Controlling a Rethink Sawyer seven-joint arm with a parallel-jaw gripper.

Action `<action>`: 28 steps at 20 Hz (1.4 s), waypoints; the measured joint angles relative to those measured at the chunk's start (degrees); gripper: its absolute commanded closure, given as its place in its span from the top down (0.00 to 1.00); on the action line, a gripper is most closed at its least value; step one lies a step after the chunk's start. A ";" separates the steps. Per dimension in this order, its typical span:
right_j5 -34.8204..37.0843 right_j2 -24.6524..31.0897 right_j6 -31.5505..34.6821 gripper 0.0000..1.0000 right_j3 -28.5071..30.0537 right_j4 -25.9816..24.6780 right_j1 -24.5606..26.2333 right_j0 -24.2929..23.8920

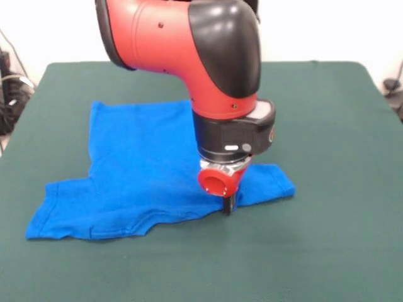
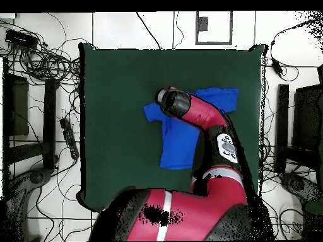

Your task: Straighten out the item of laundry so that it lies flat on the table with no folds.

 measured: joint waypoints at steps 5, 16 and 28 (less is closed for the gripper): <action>-4.84 3.74 0.00 0.00 5.69 -6.61 -3.01 -2.88; -19.82 5.90 0.00 0.00 14.24 -23.74 -7.10 -4.28; -52.97 0.57 -0.01 0.00 14.23 -31.88 -2.61 1.21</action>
